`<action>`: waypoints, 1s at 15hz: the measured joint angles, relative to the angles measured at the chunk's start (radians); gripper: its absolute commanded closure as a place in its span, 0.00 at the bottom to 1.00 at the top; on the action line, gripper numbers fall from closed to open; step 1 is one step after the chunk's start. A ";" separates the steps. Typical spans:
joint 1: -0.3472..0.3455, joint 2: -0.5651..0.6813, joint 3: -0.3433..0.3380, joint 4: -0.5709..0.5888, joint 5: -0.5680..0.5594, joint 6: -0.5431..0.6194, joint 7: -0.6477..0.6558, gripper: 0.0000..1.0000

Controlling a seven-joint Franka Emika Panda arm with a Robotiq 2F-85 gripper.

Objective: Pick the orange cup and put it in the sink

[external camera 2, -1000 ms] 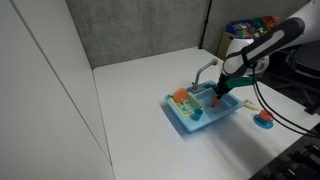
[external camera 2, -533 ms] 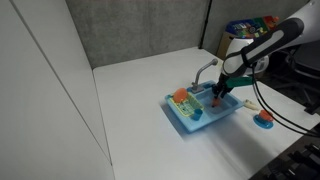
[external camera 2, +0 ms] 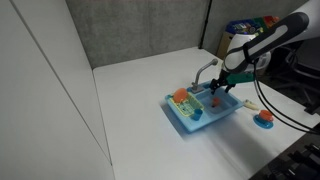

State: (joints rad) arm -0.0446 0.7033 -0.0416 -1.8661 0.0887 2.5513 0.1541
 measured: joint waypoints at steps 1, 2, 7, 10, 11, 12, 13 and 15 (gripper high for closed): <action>0.000 -0.008 -0.001 -0.001 0.000 -0.003 0.000 0.00; 0.000 -0.016 -0.002 -0.001 0.000 -0.009 0.000 0.00; 0.009 -0.078 -0.017 -0.004 -0.003 -0.080 0.004 0.00; 0.031 -0.121 -0.034 -0.014 -0.022 -0.112 0.020 0.00; 0.040 -0.136 -0.040 -0.020 -0.032 -0.122 0.027 0.00; 0.048 -0.149 -0.046 -0.025 -0.045 -0.130 0.038 0.00; 0.056 -0.163 -0.050 -0.031 -0.059 -0.139 0.047 0.00; 0.069 -0.191 -0.058 -0.050 -0.085 -0.154 0.061 0.00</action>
State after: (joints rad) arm 0.0242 0.5120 -0.0996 -1.9166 0.0035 2.3974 0.2155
